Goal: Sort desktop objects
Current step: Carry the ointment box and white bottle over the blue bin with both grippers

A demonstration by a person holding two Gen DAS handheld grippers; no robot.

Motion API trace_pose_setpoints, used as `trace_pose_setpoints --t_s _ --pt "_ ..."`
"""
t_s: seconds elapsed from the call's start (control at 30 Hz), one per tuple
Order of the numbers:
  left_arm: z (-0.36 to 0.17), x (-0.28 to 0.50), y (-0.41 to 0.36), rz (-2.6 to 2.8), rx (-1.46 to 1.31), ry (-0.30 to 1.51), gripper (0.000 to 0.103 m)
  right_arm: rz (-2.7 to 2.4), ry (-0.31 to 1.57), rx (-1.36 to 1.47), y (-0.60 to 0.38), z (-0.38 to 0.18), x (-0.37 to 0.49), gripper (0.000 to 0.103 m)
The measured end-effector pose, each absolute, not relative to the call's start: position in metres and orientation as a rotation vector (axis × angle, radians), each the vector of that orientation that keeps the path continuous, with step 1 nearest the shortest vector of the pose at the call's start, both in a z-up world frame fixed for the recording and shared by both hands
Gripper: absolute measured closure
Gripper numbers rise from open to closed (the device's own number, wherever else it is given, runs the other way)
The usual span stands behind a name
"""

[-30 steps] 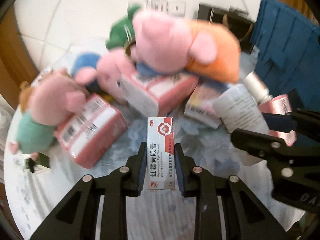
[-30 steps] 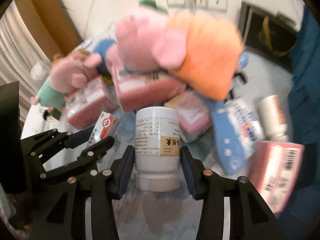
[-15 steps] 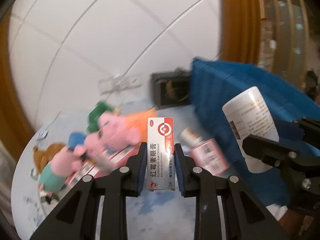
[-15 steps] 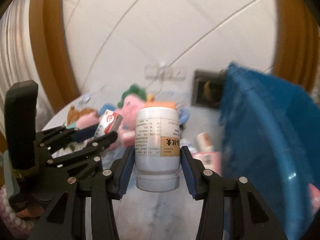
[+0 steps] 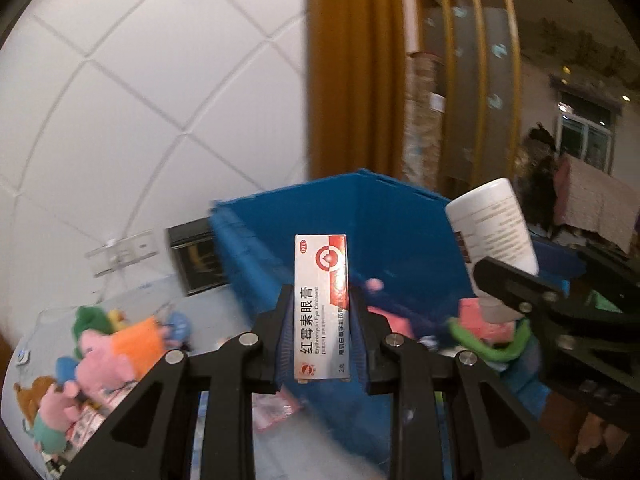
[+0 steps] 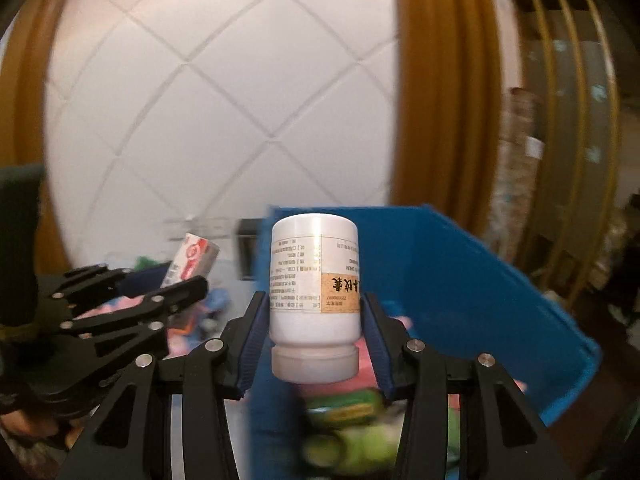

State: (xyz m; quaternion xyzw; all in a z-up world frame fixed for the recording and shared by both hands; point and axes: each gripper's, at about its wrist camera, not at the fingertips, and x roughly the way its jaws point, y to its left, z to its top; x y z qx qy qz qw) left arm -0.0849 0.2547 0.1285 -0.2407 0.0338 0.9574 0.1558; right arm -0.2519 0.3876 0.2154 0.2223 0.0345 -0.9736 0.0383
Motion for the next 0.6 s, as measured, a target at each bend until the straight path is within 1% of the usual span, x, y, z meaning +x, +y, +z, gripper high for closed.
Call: trace_pose_setpoints --t_s 0.27,0.43,0.6 --pt "0.112 -0.113 0.346 2.601 -0.830 0.237 0.078 -3.040 0.076 0.875 0.471 0.177 -0.283 0.057" --pt "0.102 -0.120 0.375 2.562 -0.892 0.296 0.078 -3.030 0.089 0.965 0.501 0.156 -0.291 0.057" --pt "0.105 -0.120 0.381 2.570 -0.898 0.312 0.078 -3.025 0.112 1.027 0.517 0.139 -0.290 0.057"
